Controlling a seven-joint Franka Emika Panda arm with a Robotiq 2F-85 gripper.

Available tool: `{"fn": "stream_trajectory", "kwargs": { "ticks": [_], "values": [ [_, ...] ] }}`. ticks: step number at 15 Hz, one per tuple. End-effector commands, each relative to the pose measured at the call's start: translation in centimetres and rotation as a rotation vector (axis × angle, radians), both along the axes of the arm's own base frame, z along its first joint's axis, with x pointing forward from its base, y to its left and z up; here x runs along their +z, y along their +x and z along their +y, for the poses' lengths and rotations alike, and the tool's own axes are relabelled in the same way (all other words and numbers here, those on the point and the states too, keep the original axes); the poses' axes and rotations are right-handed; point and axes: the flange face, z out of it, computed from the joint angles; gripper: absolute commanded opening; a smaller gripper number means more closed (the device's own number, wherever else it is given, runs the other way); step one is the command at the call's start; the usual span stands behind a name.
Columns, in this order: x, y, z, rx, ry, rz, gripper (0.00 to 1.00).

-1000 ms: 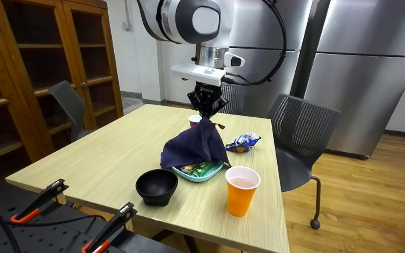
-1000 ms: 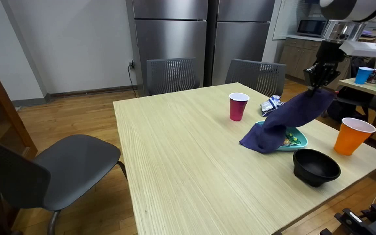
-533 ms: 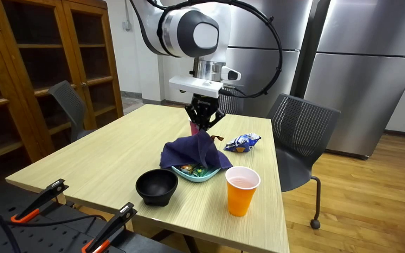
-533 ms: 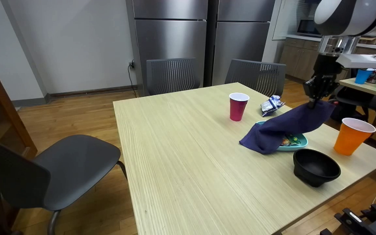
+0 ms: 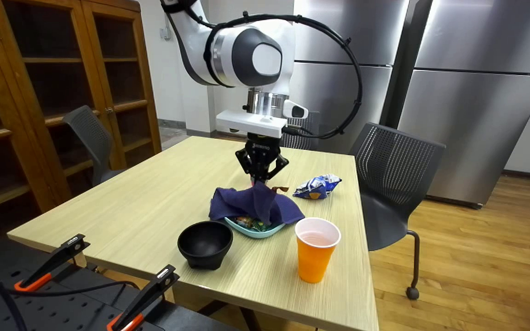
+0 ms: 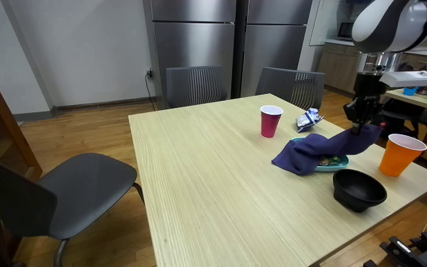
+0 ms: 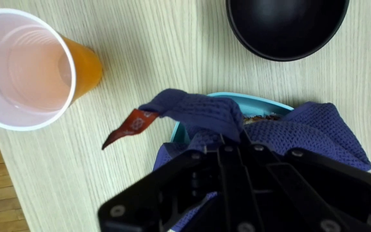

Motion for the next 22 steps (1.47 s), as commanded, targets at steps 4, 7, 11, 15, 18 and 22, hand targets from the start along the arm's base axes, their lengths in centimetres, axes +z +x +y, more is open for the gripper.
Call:
{"fn": "stream_trajectory", "kwargs": {
  "ticks": [4, 7, 11, 15, 18, 22],
  "values": [
    [-2.6, 0.0, 1.4, 0.02, 0.006, 0.095, 0.01],
    [-3.6, 0.0, 1.7, 0.016, 0.002, 0.112, 0.01],
    [-4.5, 0.4, 2.0, 0.01, -0.001, 0.123, 0.01],
    [-3.2, 0.9, 2.6, 0.013, 0.03, 0.079, 0.29],
    [-2.0, 1.3, 3.1, 0.006, 0.06, 0.033, 0.51],
    [-0.9, 1.7, 3.5, -0.005, 0.079, 0.0, 0.81]
  ]
}}
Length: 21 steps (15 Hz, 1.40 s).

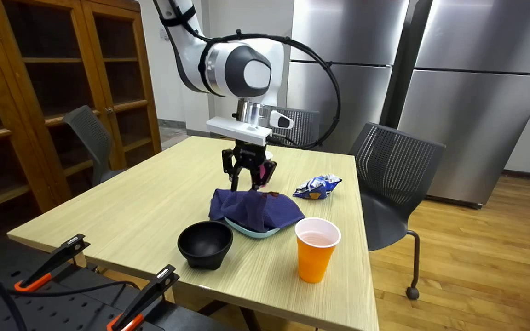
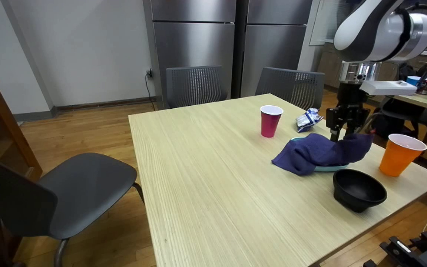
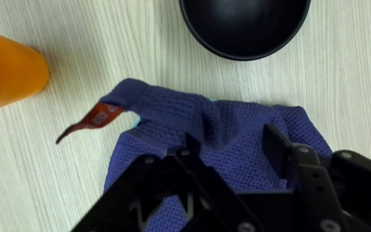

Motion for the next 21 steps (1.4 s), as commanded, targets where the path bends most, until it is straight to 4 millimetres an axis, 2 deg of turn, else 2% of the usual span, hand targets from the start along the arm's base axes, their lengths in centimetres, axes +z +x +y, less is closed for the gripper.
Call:
{"fn": "stream_trajectory", "kwargs": {
  "ticks": [1, 2, 4, 10, 18, 21],
  "values": [
    [2.0, 0.0, 0.1, -0.004, 0.028, -0.04, 0.88],
    [2.2, 0.1, 0.1, -0.005, 0.028, -0.046, 0.97],
    [2.8, 0.2, 0.0, -0.006, 0.027, -0.058, 1.0],
    [4.1, 0.5, 0.5, 0.037, 0.018, -0.077, 1.0],
    [5.5, 1.0, 2.8, 0.152, 0.054, -0.11, 1.0],
    [6.2, 0.7, 3.7, 0.131, 0.092, -0.118, 1.0]
  ]
}}
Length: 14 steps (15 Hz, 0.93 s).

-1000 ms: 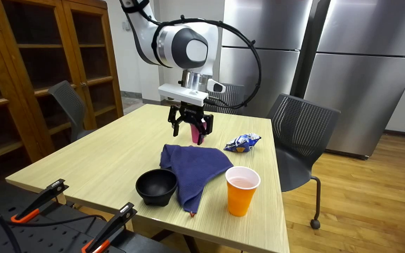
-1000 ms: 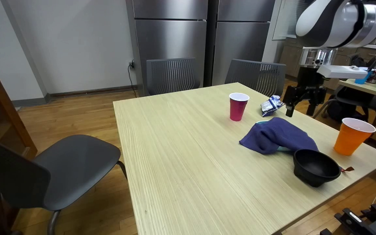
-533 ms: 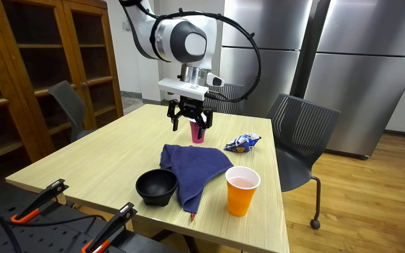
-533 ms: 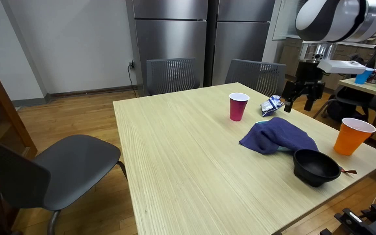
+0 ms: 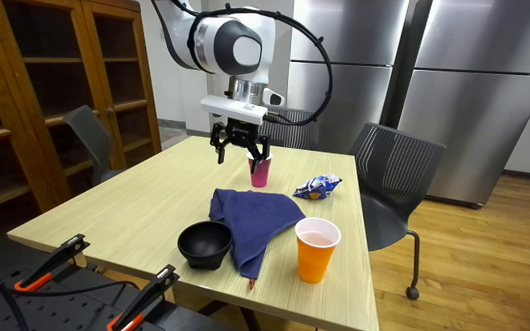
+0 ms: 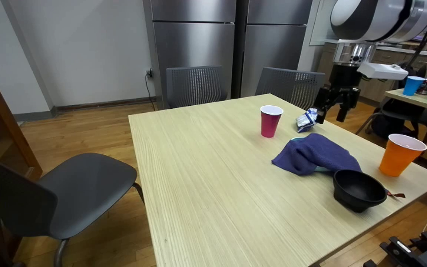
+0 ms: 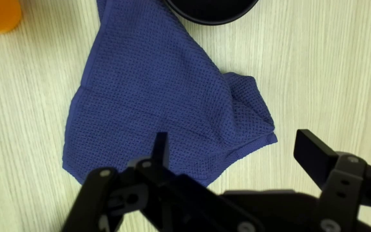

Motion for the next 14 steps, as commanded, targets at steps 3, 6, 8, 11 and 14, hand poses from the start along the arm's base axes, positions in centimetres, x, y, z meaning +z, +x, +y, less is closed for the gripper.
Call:
{"fn": "stream_trajectory", "kwargs": {
  "ticks": [3, 6, 8, 11, 14],
  "values": [
    [2.0, -1.6, 2.1, -0.018, 0.066, -0.054, 1.0],
    [1.8, -2.7, 3.6, -0.052, 0.092, -0.106, 1.0],
    [1.4, -3.4, 4.8, -0.082, 0.11, -0.154, 1.0],
    [0.8, -4.6, 6.7, -0.12, 0.136, -0.229, 1.0],
    [0.3, -5.9, 8.6, -0.163, 0.155, -0.285, 1.0]
  ]
}}
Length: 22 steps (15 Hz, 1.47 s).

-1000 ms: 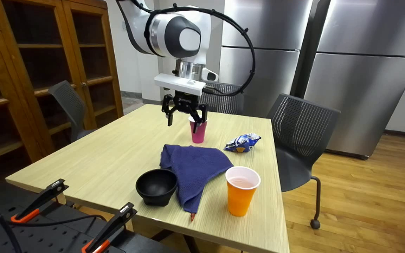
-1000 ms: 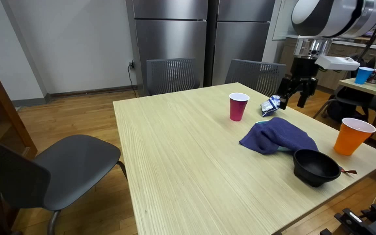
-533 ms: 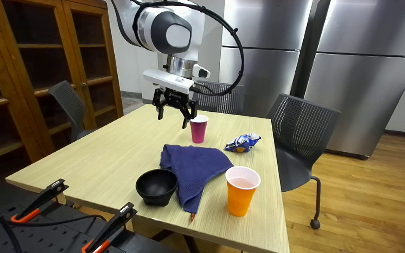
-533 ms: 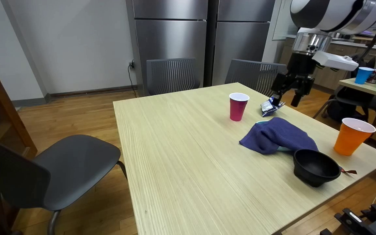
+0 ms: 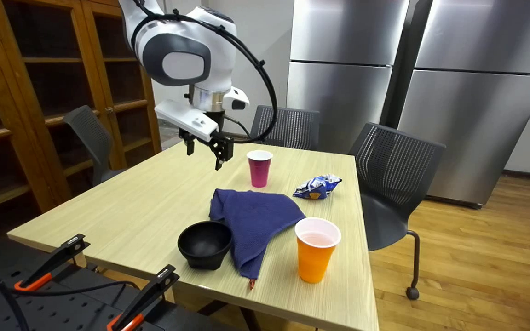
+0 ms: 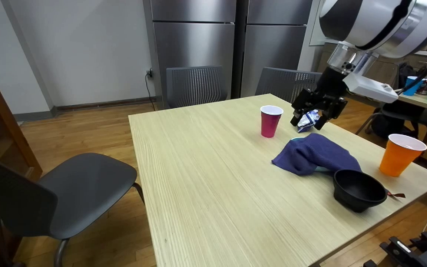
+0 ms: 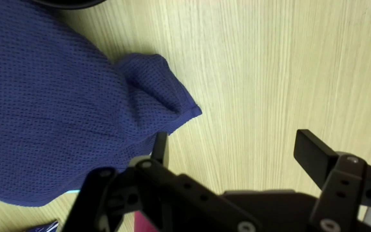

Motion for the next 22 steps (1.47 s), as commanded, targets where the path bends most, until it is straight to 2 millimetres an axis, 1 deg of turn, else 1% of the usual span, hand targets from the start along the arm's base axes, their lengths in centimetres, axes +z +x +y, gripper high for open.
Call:
{"fn": "stream_trajectory", "kwargs": {
  "ticks": [1, 4, 7, 9, 11, 14, 15, 22],
  "values": [
    [0.6, -2.3, 1.8, -0.03, 0.005, -0.07, 1.0],
    [-0.2, -3.4, 2.8, -0.033, -0.013, -0.046, 1.0],
    [-1.4, -4.6, 3.1, -0.005, -0.078, 0.001, 1.0],
    [-1.8, -5.1, 3.1, 0.013, -0.122, 0.023, 1.0],
    [-1.9, -5.1, 3.1, 0.03, -0.162, 0.038, 1.0],
    [-1.6, -4.5, 3.3, 0.049, -0.208, 0.055, 1.0],
    [-2.6, -4.3, 3.1, 0.058, -0.187, 0.06, 1.0],
    [-3.0, -4.4, 3.1, 0.057, -0.19, 0.069, 1.0]
  ]
}}
